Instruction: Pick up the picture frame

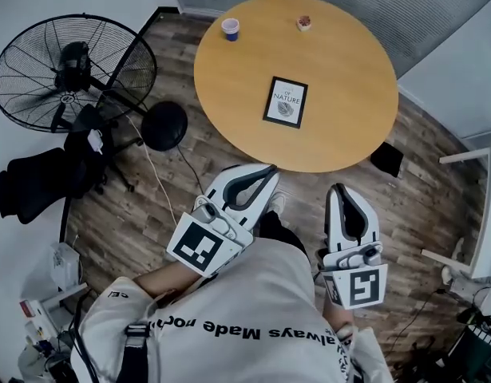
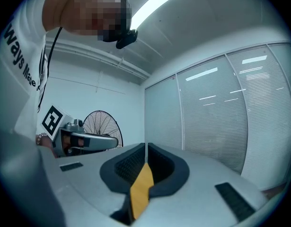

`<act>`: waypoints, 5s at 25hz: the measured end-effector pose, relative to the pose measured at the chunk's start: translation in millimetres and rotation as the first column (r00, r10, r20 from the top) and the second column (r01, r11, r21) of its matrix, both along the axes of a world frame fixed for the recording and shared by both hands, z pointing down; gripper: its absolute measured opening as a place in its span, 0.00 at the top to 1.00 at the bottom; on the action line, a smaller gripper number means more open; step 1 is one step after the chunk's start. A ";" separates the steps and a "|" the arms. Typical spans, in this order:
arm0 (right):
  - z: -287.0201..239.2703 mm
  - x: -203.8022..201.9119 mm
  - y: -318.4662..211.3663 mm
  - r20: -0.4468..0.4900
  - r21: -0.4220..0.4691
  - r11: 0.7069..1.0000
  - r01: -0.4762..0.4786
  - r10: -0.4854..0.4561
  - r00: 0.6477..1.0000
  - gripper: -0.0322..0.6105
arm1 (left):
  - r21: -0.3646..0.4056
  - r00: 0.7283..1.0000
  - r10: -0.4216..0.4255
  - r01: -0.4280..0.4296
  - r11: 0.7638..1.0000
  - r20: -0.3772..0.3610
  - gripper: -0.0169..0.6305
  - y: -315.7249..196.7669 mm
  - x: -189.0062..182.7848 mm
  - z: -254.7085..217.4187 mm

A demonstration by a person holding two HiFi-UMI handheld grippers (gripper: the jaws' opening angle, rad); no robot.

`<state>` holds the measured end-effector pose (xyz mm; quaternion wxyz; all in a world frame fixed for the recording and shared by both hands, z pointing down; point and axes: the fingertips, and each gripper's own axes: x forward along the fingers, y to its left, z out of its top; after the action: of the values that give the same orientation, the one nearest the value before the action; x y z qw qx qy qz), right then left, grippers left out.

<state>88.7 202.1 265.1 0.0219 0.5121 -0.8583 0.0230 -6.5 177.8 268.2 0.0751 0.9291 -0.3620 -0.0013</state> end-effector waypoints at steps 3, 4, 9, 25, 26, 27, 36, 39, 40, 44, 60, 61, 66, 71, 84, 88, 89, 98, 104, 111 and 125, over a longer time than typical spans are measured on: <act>-1.7 12.2 -12.1 0.004 0.005 1.000 0.002 -0.002 1.000 0.88 | 0.002 1.000 -0.005 0.005 1.000 0.006 0.93 -11.3 11.8 -1.4; -1.7 16.1 -17.0 0.005 0.005 1.000 0.003 -0.003 1.000 0.88 | 0.002 1.000 -0.006 0.006 1.000 0.009 0.93 -16.2 15.8 -1.4; -1.9 38.5 -41.9 0.008 0.002 1.000 0.005 -0.005 1.000 0.88 | 0.002 1.000 -0.014 0.014 1.000 0.010 0.93 -40.7 37.4 -2.8; 4.3 84.2 -105.7 0.016 0.010 0.998 0.060 -0.060 0.998 0.88 | 0.001 0.997 -0.071 0.071 0.997 0.029 0.93 -97.4 82.7 2.5; 5.5 85.1 -108.2 0.018 0.006 0.998 0.065 -0.065 0.998 0.88 | -0.001 0.997 -0.075 0.075 0.997 0.030 0.93 -99.5 83.9 3.3; 6.8 85.8 -110.4 0.021 0.002 0.998 0.071 -0.071 0.997 0.88 | -0.002 0.996 -0.080 0.080 0.997 0.032 0.93 -101.4 84.8 4.0; 11.7 92.2 -121.2 0.039 -0.013 0.995 0.096 -0.096 0.995 0.88 | -0.020 0.994 -0.102 0.103 0.995 0.045 0.93 -109.9 92.3 8.3; 13.2 93.6 -121.2 0.042 -0.017 0.995 0.100 -0.099 0.994 0.88 | -0.020 0.994 -0.101 0.103 0.995 0.050 0.93 -110.4 95.2 9.2; 13.8 94.6 -122.1 0.041 -0.017 0.995 0.100 -0.100 0.994 0.88 | -0.021 0.994 -0.101 0.103 0.994 0.050 0.93 -111.3 96.4 9.8; 14.8 99.3 -130.0 0.038 -0.015 0.995 0.097 -0.097 0.995 0.88 | -0.020 0.994 -0.099 0.100 0.995 0.045 0.93 -118.6 101.5 10.7; 14.2 77.1 -185.3 0.019 -0.011 0.994 0.106 -0.105 0.994 0.88 | -0.021 0.992 -0.113 0.114 0.993 0.054 0.93 -171.8 80.7 11.3; 14.6 74.4 -189.3 0.015 -0.012 0.995 0.104 -0.103 0.995 0.88 | -0.020 0.992 -0.111 0.112 0.993 0.057 0.93 -176.6 78.0 12.2; 22.5 61.5 -212.2 -0.002 -0.021 0.995 0.097 -0.097 0.995 0.88 | -0.018 0.995 -0.086 0.087 0.996 0.055 0.93 -202.0 67.5 18.8; 38.6 52.7 -233.5 -0.014 -0.052 0.996 0.076 -0.077 0.997 0.88 | -0.027 0.996 -0.050 0.052 0.998 0.073 0.92 -222.6 61.2 31.0; 78.4 30.8 -275.4 -0.035 -0.126 0.990 0.070 -0.075 0.997 0.88 | -0.131 0.994 -0.017 0.031 0.991 0.106 0.92 -268.7 39.4 80.1; 94.0 28.4 -281.6 -0.049 -0.155 0.986 0.063 -0.072 0.996 0.88 | -0.154 0.994 -0.010 0.026 0.988 0.110 0.92 -275.3 35.7 93.7; 98.6 27.7 -283.3 -0.050 -0.162 0.985 0.062 -0.071 0.996 0.88 | -0.165 0.994 -0.007 0.026 0.986 0.112 0.92 -276.9 34.5 99.3; 146.8 21.4 -291.8 -0.077 -0.228 0.972 0.052 -0.071 0.994 0.88 | -0.224 0.985 -0.011 0.050 0.973 0.171 0.83 -287.3 23.6 151.2; 191.6 21.2 -294.2 -0.091 -0.294 0.956 0.022 -0.050 0.995 0.87 | -0.230 0.964 -0.015 0.078 0.970 0.264 0.83 -292.6 15.0 194.1; 239.8 19.4 -303.1 -0.118 -0.347 0.938 0.008 -0.052 0.992 0.85 | -0.263 0.945 -0.017 0.108 0.959 0.327 0.83 -300.0 8.0 245.0; 307.6 16.5 -306.2 -0.169 -0.430 0.903 -0.008 -0.071 0.983 0.84 | -0.350 0.928 0.003 0.137 0.927 0.372 0.83 -302.9 -6.8 311.3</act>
<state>105.2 -104.1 572.7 0.2123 0.4806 -0.8348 0.1643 -13.3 -125.2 579.5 0.1797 0.8688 -0.3956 0.2374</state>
